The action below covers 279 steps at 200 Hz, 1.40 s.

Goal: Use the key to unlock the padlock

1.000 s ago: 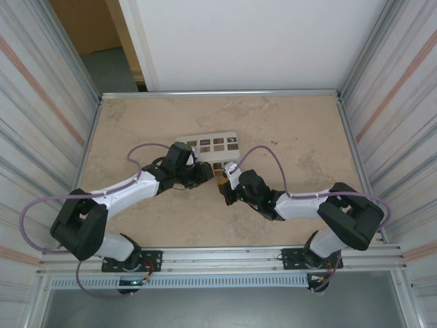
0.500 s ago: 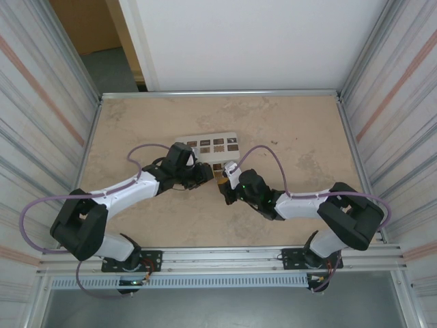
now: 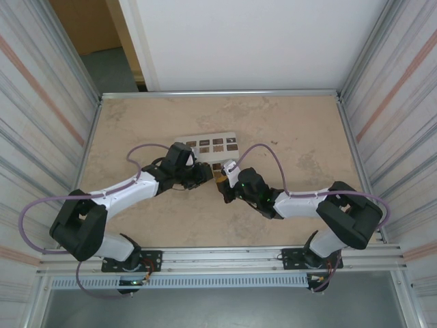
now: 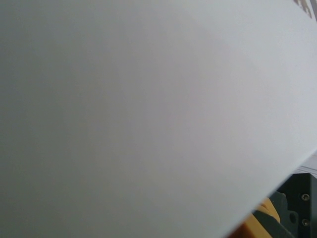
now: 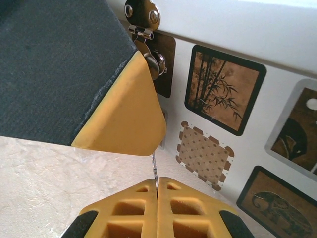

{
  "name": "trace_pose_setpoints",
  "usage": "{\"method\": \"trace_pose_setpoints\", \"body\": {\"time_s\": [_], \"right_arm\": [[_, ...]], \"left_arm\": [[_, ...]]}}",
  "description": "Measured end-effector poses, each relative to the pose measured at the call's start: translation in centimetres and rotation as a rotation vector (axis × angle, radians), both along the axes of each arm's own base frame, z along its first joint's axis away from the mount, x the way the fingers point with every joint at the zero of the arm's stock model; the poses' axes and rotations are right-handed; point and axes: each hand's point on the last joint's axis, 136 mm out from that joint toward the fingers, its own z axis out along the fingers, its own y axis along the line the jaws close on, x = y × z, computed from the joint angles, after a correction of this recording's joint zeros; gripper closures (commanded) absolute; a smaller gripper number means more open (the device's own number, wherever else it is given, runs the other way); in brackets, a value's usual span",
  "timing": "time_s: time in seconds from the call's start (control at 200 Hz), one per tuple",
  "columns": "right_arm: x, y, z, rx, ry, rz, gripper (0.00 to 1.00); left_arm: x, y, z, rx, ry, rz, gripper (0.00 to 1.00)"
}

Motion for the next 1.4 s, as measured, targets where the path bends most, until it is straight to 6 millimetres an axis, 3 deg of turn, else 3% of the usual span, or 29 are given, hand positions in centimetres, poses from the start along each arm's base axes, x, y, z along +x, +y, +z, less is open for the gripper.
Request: {"method": "trace_pose_setpoints", "body": {"time_s": [1.398], "right_arm": [[0.17, 0.61, 0.87, 0.084, 0.019, 0.096, 1.0]], "left_arm": [[-0.05, 0.28, 0.8, -0.006, -0.023, 0.009, 0.86]]}}
